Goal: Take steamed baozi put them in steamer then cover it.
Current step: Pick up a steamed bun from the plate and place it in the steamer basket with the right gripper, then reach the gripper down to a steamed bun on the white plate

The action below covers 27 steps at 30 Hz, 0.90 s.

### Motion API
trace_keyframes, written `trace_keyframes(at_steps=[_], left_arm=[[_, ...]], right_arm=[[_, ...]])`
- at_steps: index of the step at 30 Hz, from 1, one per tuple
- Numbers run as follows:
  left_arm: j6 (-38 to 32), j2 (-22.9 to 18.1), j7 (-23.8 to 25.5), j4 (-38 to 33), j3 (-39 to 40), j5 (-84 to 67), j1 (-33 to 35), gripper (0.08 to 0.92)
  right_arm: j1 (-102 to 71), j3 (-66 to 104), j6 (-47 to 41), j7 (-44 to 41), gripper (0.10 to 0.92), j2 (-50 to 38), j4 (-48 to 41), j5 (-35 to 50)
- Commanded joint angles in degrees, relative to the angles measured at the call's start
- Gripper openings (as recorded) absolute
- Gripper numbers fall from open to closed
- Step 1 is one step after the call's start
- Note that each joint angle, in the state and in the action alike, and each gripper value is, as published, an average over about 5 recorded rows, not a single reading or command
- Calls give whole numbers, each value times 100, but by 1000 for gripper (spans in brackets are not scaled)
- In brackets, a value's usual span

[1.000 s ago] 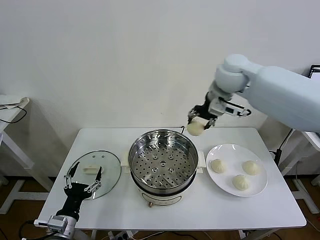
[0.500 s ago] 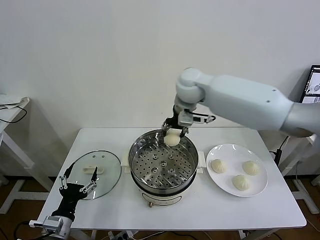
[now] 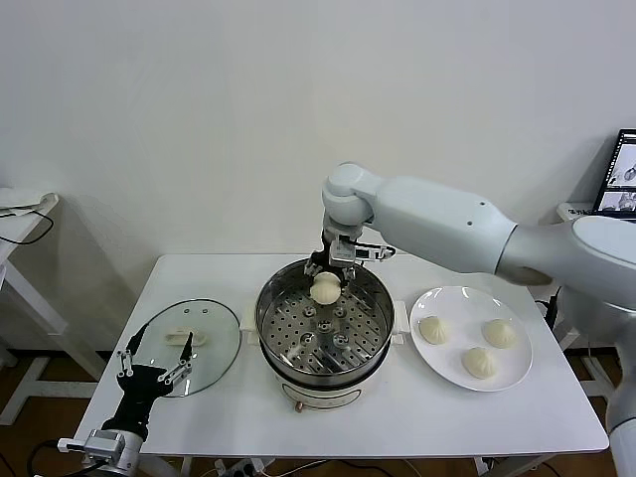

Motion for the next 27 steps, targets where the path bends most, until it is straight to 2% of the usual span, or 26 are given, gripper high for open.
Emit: trace_keyframes(at_steps=[1,7,12,20,27], left_arm=[[-9,-5,2,4,-8,-1,10,823],[-21,-12,3,4,-21,0,21,823],[-30,-16,3,-2,-30,0,45,823],[-18,-21,-20,-117,85,17,97,823],[50,-11,-47,-221,193,27,123,823]], right_arm=[[-233,133,16,12,667,169,-364,-214],[-236,149,-61,14,759,129,-346,-117],[4,223,-299,-58,820,-188,-34,516],[1449,-226,-1227,-723,823,-1824,1179,2279],[1742,-877,-2341,-674,823,-3376,1632,3045]])
